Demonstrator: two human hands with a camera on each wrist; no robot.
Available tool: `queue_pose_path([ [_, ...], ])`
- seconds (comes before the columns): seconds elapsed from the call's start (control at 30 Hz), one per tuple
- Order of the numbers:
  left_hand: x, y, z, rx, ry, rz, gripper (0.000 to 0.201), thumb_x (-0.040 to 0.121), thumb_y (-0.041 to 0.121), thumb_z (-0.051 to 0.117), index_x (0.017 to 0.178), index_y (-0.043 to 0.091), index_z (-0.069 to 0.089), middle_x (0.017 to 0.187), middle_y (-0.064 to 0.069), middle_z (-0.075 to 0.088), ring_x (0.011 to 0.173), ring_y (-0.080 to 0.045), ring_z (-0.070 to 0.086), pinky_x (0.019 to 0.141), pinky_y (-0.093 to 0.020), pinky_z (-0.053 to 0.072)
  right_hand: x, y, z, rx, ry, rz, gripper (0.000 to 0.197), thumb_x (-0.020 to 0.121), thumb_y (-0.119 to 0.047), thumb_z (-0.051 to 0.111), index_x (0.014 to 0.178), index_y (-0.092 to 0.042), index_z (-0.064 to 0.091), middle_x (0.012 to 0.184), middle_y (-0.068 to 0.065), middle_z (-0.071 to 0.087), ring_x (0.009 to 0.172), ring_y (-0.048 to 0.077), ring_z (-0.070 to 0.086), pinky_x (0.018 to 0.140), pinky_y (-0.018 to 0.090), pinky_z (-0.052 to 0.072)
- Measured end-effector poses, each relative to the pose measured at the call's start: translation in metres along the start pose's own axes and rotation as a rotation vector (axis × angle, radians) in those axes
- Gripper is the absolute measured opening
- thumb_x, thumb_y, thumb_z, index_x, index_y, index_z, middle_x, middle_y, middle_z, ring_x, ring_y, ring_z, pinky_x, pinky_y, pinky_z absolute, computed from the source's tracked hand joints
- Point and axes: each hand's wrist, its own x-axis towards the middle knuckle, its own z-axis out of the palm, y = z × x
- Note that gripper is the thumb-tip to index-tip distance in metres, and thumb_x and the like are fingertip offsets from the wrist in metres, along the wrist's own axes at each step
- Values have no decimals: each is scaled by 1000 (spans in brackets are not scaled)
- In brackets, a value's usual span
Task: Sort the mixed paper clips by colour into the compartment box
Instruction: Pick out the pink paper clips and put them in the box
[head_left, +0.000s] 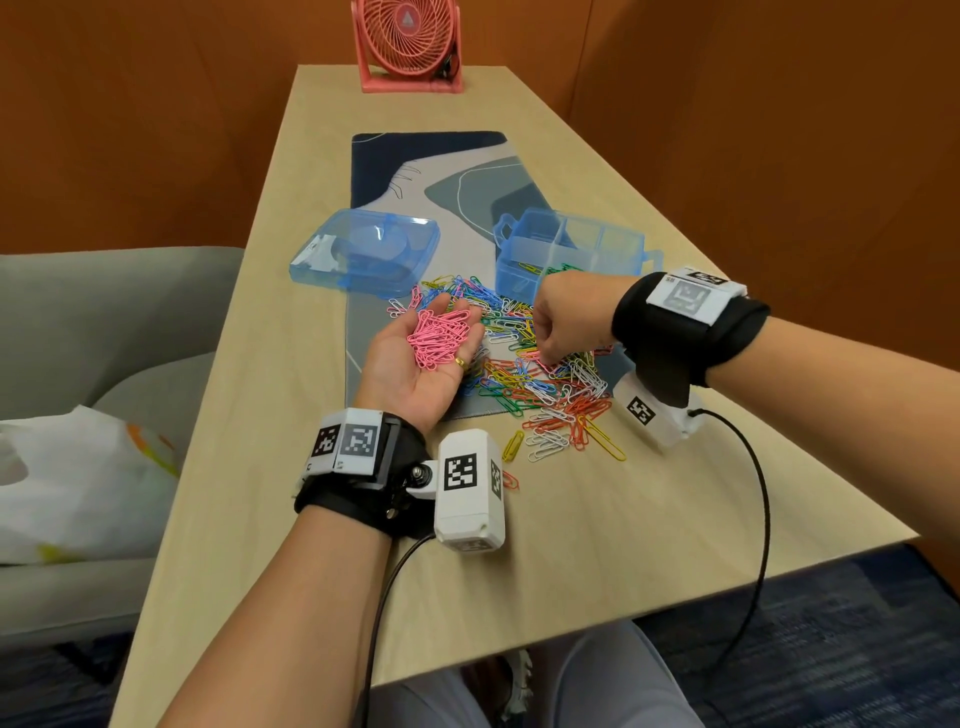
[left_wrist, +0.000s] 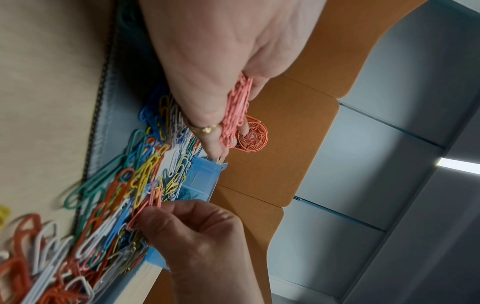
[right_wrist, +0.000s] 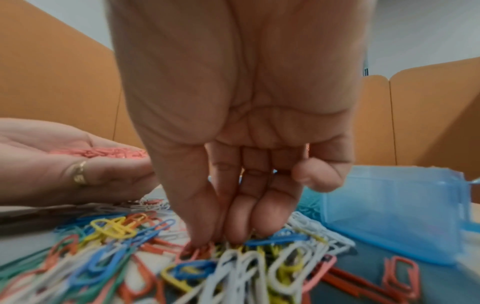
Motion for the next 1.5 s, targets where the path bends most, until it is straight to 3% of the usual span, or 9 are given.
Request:
queue_pose_path([
  [0.2, 0, 0, 0, 5, 0, 4, 38, 102, 23, 30, 90, 1, 58, 98, -20, 59, 123, -33, 48, 101, -40, 39, -2, 0, 1, 41, -13, 7, 11, 85, -20, 64, 75, -15, 61, 67, -2, 54, 63, 13, 49, 52, 20, 39],
  [0.53, 2, 1, -1, 26, 9, 15, 37, 102, 24, 29, 91, 2, 58, 96, -19, 59, 94, -33, 57, 98, -41, 40, 1, 5, -11, 111, 77, 28, 18, 81, -8, 62, 65, -16, 60, 60, -4, 61, 53, 4, 51, 49, 18, 35],
  [0.77, 2, 1, -1, 23, 10, 20, 37, 102, 23, 30, 91, 1, 57, 96, -20, 59, 95, -33, 57, 100, -41, 39, -3, -3, -2, 61, 13, 13, 14, 79, -9, 68, 67, -16, 63, 62, -4, 58, 59, 11, 54, 47, 19, 40],
  [0.93, 0, 0, 0, 29, 9, 18, 36, 102, 22, 31, 91, 1, 58, 97, -20, 59, 110, -34, 53, 102, -41, 39, -1, -8, 1, 28, 13, 6, 4, 77, -11, 69, 77, -12, 65, 69, -1, 58, 69, 16, 53, 50, 19, 39],
  [1.03, 1, 1, -1, 28, 9, 14, 35, 101, 22, 32, 90, 1, 58, 97, -20, 60, 120, -34, 50, 101, -41, 40, -1, -5, -3, 97, 28, 24, 2, 76, -8, 66, 77, -10, 65, 67, 0, 59, 62, 14, 51, 46, 19, 38],
  [1.13, 1, 1, -1, 38, 15, 15, 36, 102, 23, 31, 91, 1, 58, 97, -19, 60, 113, -34, 53, 102, -40, 40, -3, -1, -12, 189, 31, 45, 6, 74, -2, 64, 75, -8, 66, 62, -1, 59, 53, 9, 48, 44, 17, 37],
  [1.23, 1, 1, -1, 46, 15, 18, 37, 102, 24, 29, 91, 2, 58, 96, -19, 59, 97, -32, 57, 102, -40, 40, -2, 0, -19, 199, 35, 49, 8, 72, -1, 65, 72, -8, 65, 65, 1, 62, 56, 11, 52, 50, 19, 43],
  [1.37, 2, 1, -1, 62, 15, 18, 37, 102, 24, 30, 90, 3, 57, 95, -18, 60, 92, -32, 58, 94, -41, 44, -3, 0, -27, 239, 38, 44, 6, 71, -1, 66, 73, -6, 66, 74, 6, 71, 63, 12, 61, 68, 28, 56],
  [1.5, 3, 1, -1, 63, 22, 12, 36, 102, 24, 31, 90, 2, 58, 93, -18, 60, 90, -32, 58, 87, -39, 45, -6, -9, -39, 371, 110, -1, 17, 68, -2, 69, 61, -15, 61, 59, 0, 64, 48, 7, 53, 49, 17, 43],
])
